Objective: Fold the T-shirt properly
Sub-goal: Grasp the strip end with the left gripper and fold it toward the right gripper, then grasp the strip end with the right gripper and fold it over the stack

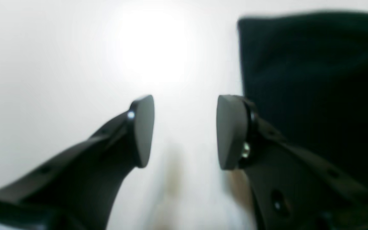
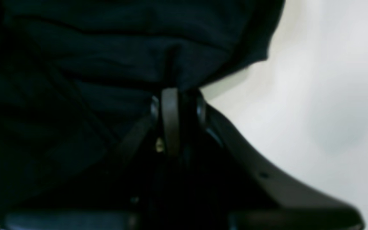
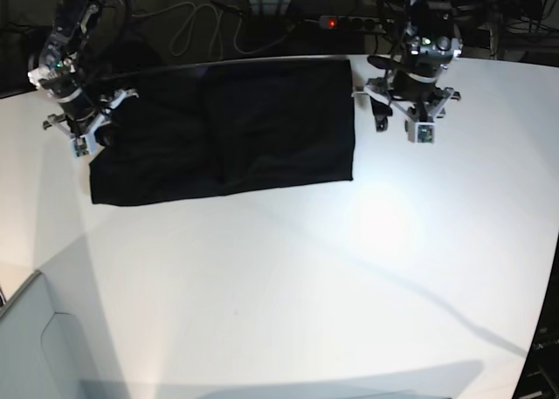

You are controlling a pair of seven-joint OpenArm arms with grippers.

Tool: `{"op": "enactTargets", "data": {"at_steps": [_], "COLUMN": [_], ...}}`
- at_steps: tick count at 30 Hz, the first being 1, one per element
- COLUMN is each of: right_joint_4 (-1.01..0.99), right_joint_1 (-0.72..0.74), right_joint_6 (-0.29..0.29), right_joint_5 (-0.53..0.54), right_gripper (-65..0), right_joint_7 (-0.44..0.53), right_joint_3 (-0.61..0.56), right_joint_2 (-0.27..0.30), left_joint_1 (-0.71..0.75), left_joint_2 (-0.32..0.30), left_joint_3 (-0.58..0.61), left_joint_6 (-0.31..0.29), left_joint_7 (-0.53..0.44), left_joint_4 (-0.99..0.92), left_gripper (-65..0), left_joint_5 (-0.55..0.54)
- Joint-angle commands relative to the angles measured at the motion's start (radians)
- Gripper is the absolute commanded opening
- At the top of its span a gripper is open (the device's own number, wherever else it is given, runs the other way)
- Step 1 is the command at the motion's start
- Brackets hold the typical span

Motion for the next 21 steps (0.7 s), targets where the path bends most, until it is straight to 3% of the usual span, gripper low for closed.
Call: {"op": "enactTargets", "data": {"at_steps": [1,9,21], "right_joint_4": [0.059,0.323,0.454], "right_joint_1": [0.014,-0.055,-0.146], "right_joint_6": [0.01,0.01,0.01], "right_joint_5": [0.026,0.026,0.028], "right_gripper": [-64.9,-64.9,-64.9], "right_joint_7": [0.036,0.036,0.047], "right_joint_3": [0.002,-0.069,-0.526], "right_joint_2": [-0.009,-0.073,-0.07], "left_joint_1": [-0.008,-0.061,-0.077], "left_joint_2": [0.008,0.032,0.028], "left_joint_3": [-0.004,0.016,0.011], "left_joint_6": [0.003,0.003,0.003], "left_joint_7": [-0.017,-0.014,-0.008], "left_joint_4": [0.001,-0.062,-0.062], "left_gripper": [-35.3,-35.3,-35.3], "left_joint_5": [-0.003,-0.003,-0.003]}}
